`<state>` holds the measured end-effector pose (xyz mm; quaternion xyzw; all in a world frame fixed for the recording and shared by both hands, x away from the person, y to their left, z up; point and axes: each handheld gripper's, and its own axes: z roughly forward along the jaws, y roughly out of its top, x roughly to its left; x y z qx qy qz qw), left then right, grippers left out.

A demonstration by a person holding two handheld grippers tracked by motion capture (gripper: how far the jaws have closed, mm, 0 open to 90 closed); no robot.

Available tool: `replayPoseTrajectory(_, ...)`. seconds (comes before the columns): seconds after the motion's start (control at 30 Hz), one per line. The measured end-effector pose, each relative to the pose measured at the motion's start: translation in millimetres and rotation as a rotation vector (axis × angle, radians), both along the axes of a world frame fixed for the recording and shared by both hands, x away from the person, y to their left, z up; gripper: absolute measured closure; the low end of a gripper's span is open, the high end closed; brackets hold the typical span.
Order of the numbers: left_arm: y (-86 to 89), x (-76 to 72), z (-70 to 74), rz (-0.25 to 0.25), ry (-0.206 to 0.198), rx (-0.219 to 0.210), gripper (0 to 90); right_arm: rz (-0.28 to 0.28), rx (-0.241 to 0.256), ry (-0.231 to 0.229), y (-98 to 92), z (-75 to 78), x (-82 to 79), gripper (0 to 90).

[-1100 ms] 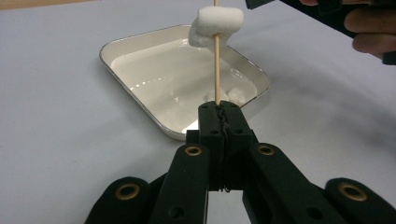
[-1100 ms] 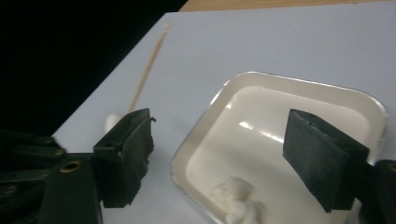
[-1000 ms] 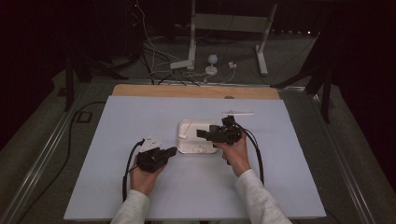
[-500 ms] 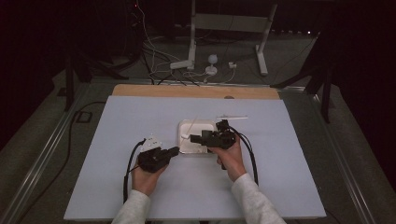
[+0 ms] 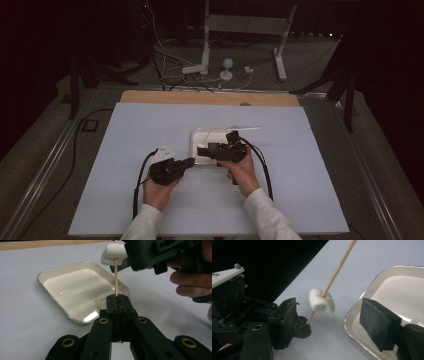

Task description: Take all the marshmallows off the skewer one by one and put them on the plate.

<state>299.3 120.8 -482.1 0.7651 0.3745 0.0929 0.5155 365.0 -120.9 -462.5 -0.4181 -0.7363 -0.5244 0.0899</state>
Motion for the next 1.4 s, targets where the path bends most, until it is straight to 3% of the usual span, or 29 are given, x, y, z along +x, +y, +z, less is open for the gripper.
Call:
replayPoseTrajectory(0.27,-1.4,-1.2,0.9,-0.013,-0.015,-0.018,90.0,0.022,0.027,0.008,3.7,-0.5,-1.3,46.2)
replayPoseTrajectory(0.5,-2.4,-2.0,1.1,-0.022,-0.024,-0.031,90.0,0.037,0.048,0.059,5.2,-4.2,0.1,59.4)
replayPoseTrajectory(0.6,-3.6,-2.2,0.8,-0.031,-0.024,-0.031,90.0,0.033,0.066,0.065,5.8,-4.2,-0.1,69.0)
replayPoseTrajectory(0.7,-3.1,-2.2,1.3,-0.033,-0.023,-0.038,90.0,0.024,0.072,0.053,4.9,-2.5,-0.8,73.0)
replayPoseTrajectory(0.83,-3.6,-2.4,1.2,-0.038,-0.028,-0.025,90.0,0.003,0.080,0.036,2.5,0.5,-1.8,75.5)
replayPoseTrajectory(0.87,-4.0,-2.9,0.4,-0.042,-0.028,-0.007,90.0,-0.047,0.112,0.022,-4.0,4.1,-0.9,77.0)
replayPoseTrajectory(0.9,-3.9,-3.3,-0.6,-0.049,-0.027,-0.002,90.0,-0.047,0.112,0.022,-4.0,4.1,-0.9,77.0)
replayPoseTrajectory(0.97,-4.2,-3.3,0.2,-0.055,-0.033,-0.011,90.0,-0.075,0.167,0.039,-14.4,8.3,3.3,77.3)
replayPoseTrajectory(1.1,-7.0,-3.5,-0.3,-0.073,-0.043,-0.004,90.0,-0.070,0.124,0.002,-20.6,14.1,3.8,77.2)
replayPoseTrajectory(1.3,-5.8,-3.9,-2.0,-0.079,-0.048,0.013,90.0,-0.122,0.154,-0.015,-32.3,21.5,8.5,77.7)
replayPoseTrajectory(1.4,-6.3,-3.9,-2.0,-0.088,-0.053,0.010,90.0,-0.119,0.127,-0.036,-35.2,27.7,10.4,77.5)
